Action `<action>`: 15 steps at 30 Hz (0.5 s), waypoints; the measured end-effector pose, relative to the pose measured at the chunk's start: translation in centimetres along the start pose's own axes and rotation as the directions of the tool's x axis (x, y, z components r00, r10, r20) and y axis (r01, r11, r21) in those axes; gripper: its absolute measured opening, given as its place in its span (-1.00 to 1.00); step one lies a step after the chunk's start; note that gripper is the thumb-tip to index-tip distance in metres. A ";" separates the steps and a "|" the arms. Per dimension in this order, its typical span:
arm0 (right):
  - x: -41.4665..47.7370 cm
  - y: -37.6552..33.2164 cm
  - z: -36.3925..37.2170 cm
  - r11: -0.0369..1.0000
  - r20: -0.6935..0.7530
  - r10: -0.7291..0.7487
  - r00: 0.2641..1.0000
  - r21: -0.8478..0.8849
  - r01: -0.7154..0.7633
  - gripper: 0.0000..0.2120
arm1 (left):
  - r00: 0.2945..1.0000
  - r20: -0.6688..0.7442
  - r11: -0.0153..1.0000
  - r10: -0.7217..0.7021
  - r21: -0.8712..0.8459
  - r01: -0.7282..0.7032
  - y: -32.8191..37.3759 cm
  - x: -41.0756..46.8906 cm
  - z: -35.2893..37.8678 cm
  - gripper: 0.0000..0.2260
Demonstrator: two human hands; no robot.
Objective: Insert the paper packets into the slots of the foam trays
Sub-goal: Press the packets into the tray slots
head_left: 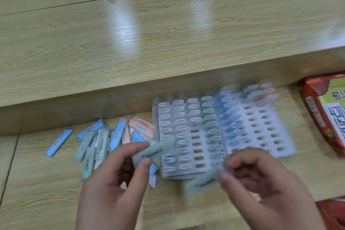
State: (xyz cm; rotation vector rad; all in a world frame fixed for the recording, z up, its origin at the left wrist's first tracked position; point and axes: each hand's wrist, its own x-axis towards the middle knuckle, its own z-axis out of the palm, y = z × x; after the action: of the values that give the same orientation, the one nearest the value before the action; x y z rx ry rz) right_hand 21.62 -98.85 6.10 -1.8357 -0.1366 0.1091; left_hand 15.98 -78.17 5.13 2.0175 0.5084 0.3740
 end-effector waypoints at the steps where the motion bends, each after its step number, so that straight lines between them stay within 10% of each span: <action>1: 0.3 0.5 -1.2 1.000 -0.024 -0.002 1.000 -0.002 0.002 -0.81 | 0.999 0.037 0.998 0.033 0.053 -0.035 0.6 0.0 0.7 -0.79; 7: 2.0 1.5 -3.4 0.976 -0.028 -0.110 0.994 -0.194 0.102 -0.75 | 0.965 0.204 0.917 0.163 0.330 -0.225 3.5 1.2 4.1 -0.74; 15: 3.9 3.7 -6.7 0.980 -0.143 -0.157 0.977 -0.143 0.136 -0.80 | 0.996 0.063 0.998 -0.058 0.025 0.056 3.1 0.8 4.5 -0.85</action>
State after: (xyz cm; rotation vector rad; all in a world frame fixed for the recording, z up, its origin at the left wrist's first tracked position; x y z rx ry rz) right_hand 26.64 -105.64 4.27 -1.9517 -0.1741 -0.1488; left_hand 19.37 -82.53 5.79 2.0261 0.5319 0.2691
